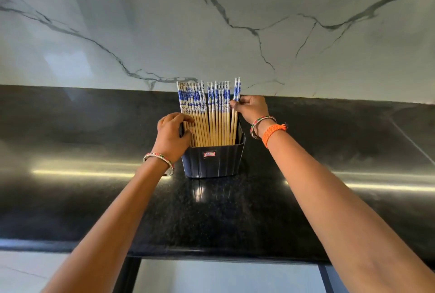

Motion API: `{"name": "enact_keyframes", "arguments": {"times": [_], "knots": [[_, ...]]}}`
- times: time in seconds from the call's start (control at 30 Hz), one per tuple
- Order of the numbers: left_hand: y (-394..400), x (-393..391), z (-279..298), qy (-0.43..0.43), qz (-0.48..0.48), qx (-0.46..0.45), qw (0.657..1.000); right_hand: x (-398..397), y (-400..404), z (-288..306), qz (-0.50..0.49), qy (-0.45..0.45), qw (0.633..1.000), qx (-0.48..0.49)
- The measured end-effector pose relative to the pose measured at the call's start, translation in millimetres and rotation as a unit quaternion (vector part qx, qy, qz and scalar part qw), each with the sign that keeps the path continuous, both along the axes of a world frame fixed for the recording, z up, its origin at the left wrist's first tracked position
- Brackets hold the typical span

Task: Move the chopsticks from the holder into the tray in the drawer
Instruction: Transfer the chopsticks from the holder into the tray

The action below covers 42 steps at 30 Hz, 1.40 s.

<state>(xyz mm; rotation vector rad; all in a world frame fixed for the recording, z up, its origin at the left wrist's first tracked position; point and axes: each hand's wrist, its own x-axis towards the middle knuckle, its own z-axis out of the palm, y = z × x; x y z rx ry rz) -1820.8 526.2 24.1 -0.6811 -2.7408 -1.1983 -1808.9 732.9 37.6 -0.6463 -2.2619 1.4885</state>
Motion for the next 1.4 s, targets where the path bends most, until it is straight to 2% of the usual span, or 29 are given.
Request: {"name": "enact_keyframes", "arguments": {"times": [0.2, 0.33, 0.43, 0.57, 0.6, 0.7, 0.73, 0.77, 0.8, 0.83, 0.87, 0.9, 0.93, 0.97, 1.0, 1.07, 1.13, 1.17, 1.27, 1.3, 1.4], "knots": [[-3, 21, 18, 0.012, -0.009, 0.035, 0.999, 21, 3, 35, -0.057, 0.099, 0.987, -0.116], [-5, 61, 44, -0.002, -0.043, 0.077, 0.996, 71, 3, 76, -0.074, 0.194, 0.945, -0.252], [-8, 99, 55, -0.026, -0.076, 0.068, 0.994, 133, -7, 93, -0.102, 0.227, 0.907, -0.341], [-21, 155, 39, -0.018, -0.137, 0.013, 0.990, 220, -40, 65, -0.101, 0.228, 0.861, -0.443], [-26, 170, 31, -0.039, -0.153, -0.001, 0.987, 240, -53, 52, -0.098, 0.219, 0.855, -0.460], [-40, 218, 6, -0.217, -0.203, -0.040, 0.954, 287, -83, 8, -0.135, 0.195, 0.835, -0.497], [-45, 233, -4, -0.250, -0.206, -0.065, 0.944, 301, -90, -4, -0.151, 0.179, 0.840, -0.489], [-50, 247, -14, -0.262, -0.200, -0.087, 0.940, 313, -96, -17, -0.188, 0.142, 0.868, -0.438], [-56, 259, -24, -0.256, -0.193, -0.109, 0.941, 326, -101, -30, -0.221, 0.074, 0.910, -0.343], [-61, 269, -33, -0.250, -0.188, -0.128, 0.941, 339, -106, -44, -0.275, -0.015, 0.944, -0.181], [-67, 278, -43, -0.261, -0.185, -0.143, 0.937, 354, -112, -62, -0.294, -0.093, 0.951, 0.015], [-73, 286, -52, -0.293, -0.182, -0.146, 0.927, 370, -121, -77, -0.272, -0.113, 0.938, 0.185], [-80, 293, -59, -0.335, -0.175, -0.142, 0.915, 386, -133, -89, -0.197, -0.102, 0.922, 0.319], [-89, 301, -65, -0.371, -0.169, -0.143, 0.902, 402, -146, -100, -0.083, -0.075, 0.907, 0.407], [-97, 306, -69, -0.401, -0.174, -0.153, 0.886, 414, -156, -112, 0.030, -0.048, 0.892, 0.449], [-118, 324, -87, -0.441, -0.213, -0.196, 0.849, 441, -174, -135, 0.172, -0.049, 0.883, 0.435], [-139, 340, -107, -0.444, -0.219, -0.223, 0.840, 456, -187, -153, 0.220, -0.092, 0.892, 0.384], [-147, 347, -118, -0.432, -0.201, -0.213, 0.853, 459, -191, -163, 0.230, -0.122, 0.895, 0.363], [-167, 356, -144, -0.354, -0.091, -0.115, 0.924, 464, -202, -183, 0.274, -0.211, 0.878, 0.332], [-174, 355, -150, -0.338, -0.056, -0.108, 0.933, 465, -205, -186, 0.291, -0.247, 0.868, 0.318], [-188, 354, -171, -0.365, 0.004, -0.178, 0.914, 464, -215, -200, 0.317, -0.319, 0.851, 0.271]]}}
